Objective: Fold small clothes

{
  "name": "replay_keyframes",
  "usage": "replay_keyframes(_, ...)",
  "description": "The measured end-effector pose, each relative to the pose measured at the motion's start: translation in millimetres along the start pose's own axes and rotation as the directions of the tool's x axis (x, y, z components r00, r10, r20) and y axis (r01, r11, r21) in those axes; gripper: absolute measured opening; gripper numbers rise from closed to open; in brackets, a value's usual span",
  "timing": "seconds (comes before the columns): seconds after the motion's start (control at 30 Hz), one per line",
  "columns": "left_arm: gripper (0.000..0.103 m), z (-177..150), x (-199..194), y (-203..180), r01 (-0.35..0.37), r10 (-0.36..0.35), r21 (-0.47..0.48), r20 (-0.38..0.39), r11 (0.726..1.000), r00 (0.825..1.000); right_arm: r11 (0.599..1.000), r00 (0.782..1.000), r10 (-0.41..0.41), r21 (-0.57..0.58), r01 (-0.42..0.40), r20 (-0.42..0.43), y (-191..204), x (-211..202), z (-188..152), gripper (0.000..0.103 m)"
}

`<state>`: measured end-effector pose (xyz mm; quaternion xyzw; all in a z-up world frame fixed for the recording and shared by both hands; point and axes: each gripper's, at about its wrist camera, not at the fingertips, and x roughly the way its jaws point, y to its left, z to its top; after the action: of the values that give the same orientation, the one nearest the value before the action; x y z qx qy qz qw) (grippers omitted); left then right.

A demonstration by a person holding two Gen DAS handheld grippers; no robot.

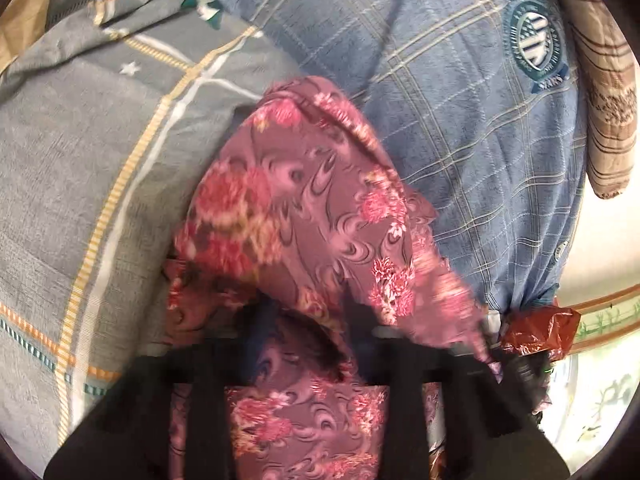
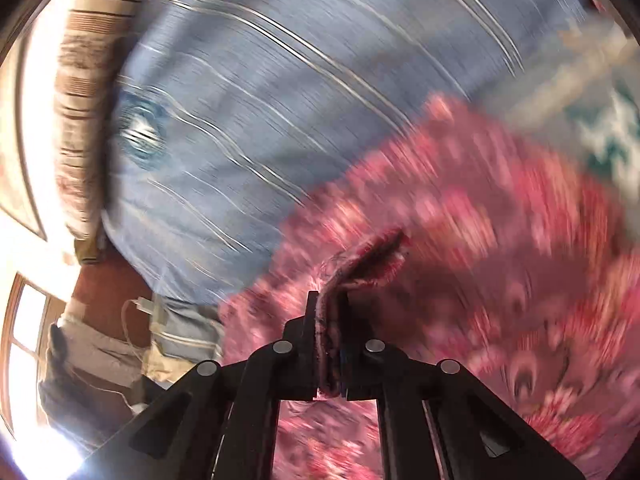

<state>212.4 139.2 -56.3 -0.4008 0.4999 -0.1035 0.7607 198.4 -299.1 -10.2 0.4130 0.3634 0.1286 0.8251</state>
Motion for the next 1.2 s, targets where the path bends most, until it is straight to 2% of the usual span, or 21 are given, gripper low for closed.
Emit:
replay_keyframes(0.07,0.017,-7,-1,-12,0.009,-0.009,0.030,0.014,1.000,1.000,0.999,0.997,0.022,-0.034,-0.020,0.074,13,-20,17,0.006)
replay_keyframes(0.17,0.017,-17,6,-29,-0.014,0.015,0.097,-0.004,0.995,1.000,0.998,0.986,-0.041,-0.048,0.049,0.159,6,-42,40,0.006)
replay_keyframes(0.27,0.017,-23,14,-34,-0.033,0.037,0.119,-0.037,0.992,0.999,0.977,0.970,-0.208,-0.020,0.212,0.125,-30,-34,45,0.006)
replay_keyframes(0.33,0.017,-23,11,-33,-0.055,0.059,0.123,-0.029,0.991,0.998,0.950,0.947,-0.311,-0.011,0.313,0.078,-56,-22,39,0.006)
replay_keyframes(0.4,0.019,-21,6,-28,-0.052,0.055,0.100,-0.024,0.994,0.998,0.939,0.939,-0.343,0.002,0.343,0.029,-71,-13,33,0.011)
replay_keyframes(0.47,0.028,-18,-2,-19,-0.049,0.050,0.071,-0.010,0.996,0.999,0.932,0.932,-0.361,0.011,0.361,0.027,-72,-15,28,0.010)
replay_keyframes(0.5,0.030,-16,-5,-14,-0.042,0.042,0.049,-0.001,0.998,0.999,0.927,0.925,-0.375,0.004,0.375,0.056,-66,-20,27,0.011)
replay_keyframes(0.57,0.038,-11,-5,-6,-0.027,0.027,0.010,0.013,1.000,1.000,0.906,0.897,-0.409,-0.047,0.421,0.168,-38,-36,28,0.012)
replay_keyframes(0.6,0.039,-9,-1,-5,-0.019,0.019,0.000,0.009,1.000,1.000,0.902,0.892,-0.400,-0.085,0.424,0.209,-24,-39,28,0.012)
replay_keyframes(0.63,0.039,-8,1,-2,-0.010,0.010,-0.013,0.000,1.000,1.000,0.903,0.901,-0.367,-0.146,0.405,0.231,-5,-38,28,0.012)
replay_keyframes(0.67,0.039,-6,4,0,-0.003,0.003,-0.022,-0.008,1.000,1.000,0.903,0.924,-0.323,-0.228,0.366,0.204,17,-28,28,0.013)
replay_keyframes(0.7,0.039,-6,9,1,-0.008,0.007,-0.026,-0.016,1.000,1.000,0.899,0.943,-0.293,-0.291,0.329,0.160,34,-15,28,0.019)
replay_keyframes(0.73,0.039,-6,13,2,-0.010,0.009,-0.031,-0.029,0.999,1.000,0.887,0.960,-0.262,-0.368,0.279,0.096,54,2,21,0.028)
replay_keyframes(0.77,0.039,-6,16,2,-0.002,0.000,-0.036,-0.041,0.999,0.999,0.868,0.971,-0.237,-0.443,0.224,0.028,76,23,12,0.033)
replay_keyframes(0.8,0.039,-6,19,4,0.010,-0.012,-0.048,-0.050,0.999,0.999,0.837,0.973,-0.228,-0.517,0.178,-0.035,97,47,0,0.035)
replay_keyframes(0.83,0.039,-6,20,7,0.023,-0.027,-0.067,-0.056,0.997,0.998,0.795,0.969,-0.235,-0.589,0.147,-0.075,120,73,-13,0.035)
replay_keyframes(0.9,0.039,-5,20,14,0.043,-0.048,-0.086,-0.063,0.995,0.997,0.734,0.959,-0.245,-0.674,0.088,-0.142,151,113,-30,0.035)
replay_keyframes(0.97,0.039,-4,20,18,0.055,-0.062,-0.098,-0.064,0.994,0.996,0.668,0.948,-0.276,-0.740,0.072,-0.157,176,152,-41,0.036)
replay_keyframes(1.03,0.039,-2,20,21,0.059,-0.066,-0.106,-0.069,0.993,0.995,0.595,0.927,-0.326,-0.802,0.048,-0.186,192,186,-49,0.036)
replay_keyframes(1.1,0.039,-1,21,24,0.070,-0.079,-0.116,-0.075,0.991,0.994,0.528,0.886,-0.406,-0.849,0.029,-0.222,200,217,-55,0.036)
replay_keyframes(1.2,0.039,0,24,25,0.073,-0.083,-0.121,-0.078,0.990,0.993,0.408,0.852,-0.482,-0.913,0.011,-0.205,207,237,-69,0.037)
